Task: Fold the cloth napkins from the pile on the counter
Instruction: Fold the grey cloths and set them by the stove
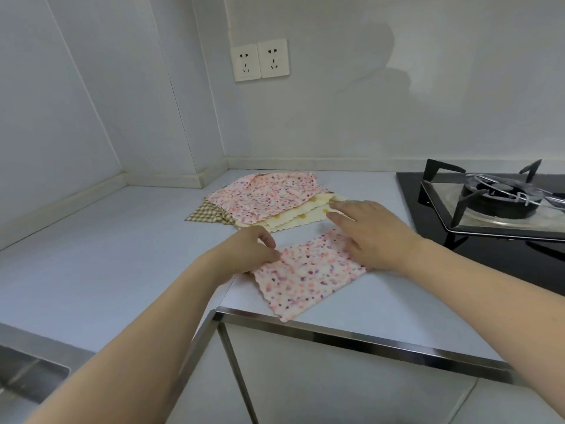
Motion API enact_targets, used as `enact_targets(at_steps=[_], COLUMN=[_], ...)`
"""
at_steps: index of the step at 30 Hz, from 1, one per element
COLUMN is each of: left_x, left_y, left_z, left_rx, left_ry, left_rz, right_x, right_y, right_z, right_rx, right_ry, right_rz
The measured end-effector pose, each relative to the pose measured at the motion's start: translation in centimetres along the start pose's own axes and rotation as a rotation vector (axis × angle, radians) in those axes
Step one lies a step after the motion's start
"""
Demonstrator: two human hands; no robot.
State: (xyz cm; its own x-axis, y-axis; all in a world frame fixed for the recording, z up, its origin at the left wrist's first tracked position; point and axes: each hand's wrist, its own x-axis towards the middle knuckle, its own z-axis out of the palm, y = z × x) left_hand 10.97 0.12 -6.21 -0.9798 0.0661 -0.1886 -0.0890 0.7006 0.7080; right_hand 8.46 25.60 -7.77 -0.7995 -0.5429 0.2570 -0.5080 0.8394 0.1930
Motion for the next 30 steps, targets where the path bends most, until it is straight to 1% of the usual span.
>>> enact_targets(at_steps=[1,2,3,5,6,8,10,13,15,16,18,19,20,21,23,25,27,28,29,30], left_x=[-0.1,-0.2,-0.3,-0.8,-1.1,-1.5,-1.8,-2.3,-2.7,-3.0,-3.2,-3.1,-2.9,-2.9,-2.9,-3.0,-3.1,-3.2,-3.3,-3.4], left_y=[-0.2,-0.6,-0.8,-1.3,-1.5,-1.9,-2.2,-2.4,-2.9,-3.1,-3.5,-3.7,-3.7,-3.6,-3.5,-3.4,-3.6,-3.7,-3.7,-3.7], left_z=[0.0,0.1,0.3,0.5,0.6,0.5,0.0,-1.0,-1.8,-2.2,-2.8,-3.0,-3.0,-3.0,-2.8,-2.5,-2.4,-2.3,-2.3,-2.3], left_rx=[-0.010,0.006,0.040,0.109,0.125,0.131,0.176,0.198,0.143,0.121,0.135,0.163,0.181,0.188,0.189,0.173,0.139,0.117,0.087,0.048], left_ry=[0.014,0.018,0.015,0.017,0.028,0.042,0.016,-0.038,-0.126,-0.191,-0.294,-0.314,-0.319,-0.318,-0.285,-0.241,-0.211,-0.198,-0.187,-0.178], left_rz=[0.009,0.030,0.053,0.097,0.116,0.145,0.153,0.151,0.139,0.142,0.167,0.184,0.198,0.212,0.235,0.243,0.249,0.253,0.254,0.253], right_x=[0.2,0.3,0.1,-0.5,-0.7,-0.9,-0.8,-1.0,-1.4,-1.7,-2.7,-3.3,-4.1,-4.8,-5.9,-6.1,-5.9,-5.8,-5.8,-5.9], right_y=[-1.6,-3.2,-4.7,-6.8,-7.1,-6.9,-6.6,-6.6,-6.5,-6.6,-7.7,-8.5,-9.5,-10.6,-12.7,-13.5,-13.6,-13.6,-13.6,-13.5], right_z=[-0.1,0.1,0.6,1.5,1.9,2.2,1.8,1.7,1.6,1.2,0.2,-0.4,-0.8,-1.3,-1.2,-0.4,-0.4,-0.7,-1.1,-1.7], right_rx=[0.064,0.148,0.239,0.347,0.355,0.338,0.338,0.341,0.342,0.352,0.394,0.419,0.430,0.408,0.284,0.229,0.251,0.264,0.298,0.386], right_ry=[0.035,0.030,-0.039,-0.285,-0.362,-0.429,-0.465,-0.462,-0.429,-0.385,-0.234,-0.141,-0.070,-0.040,-0.026,0.041,0.124,0.154,0.182,0.175], right_rz=[0.062,0.131,0.205,0.308,0.326,0.327,0.310,0.252,0.217,0.197,0.161,0.137,0.096,0.046,-0.037,-0.033,-0.014,-0.034,-0.055,-0.048])
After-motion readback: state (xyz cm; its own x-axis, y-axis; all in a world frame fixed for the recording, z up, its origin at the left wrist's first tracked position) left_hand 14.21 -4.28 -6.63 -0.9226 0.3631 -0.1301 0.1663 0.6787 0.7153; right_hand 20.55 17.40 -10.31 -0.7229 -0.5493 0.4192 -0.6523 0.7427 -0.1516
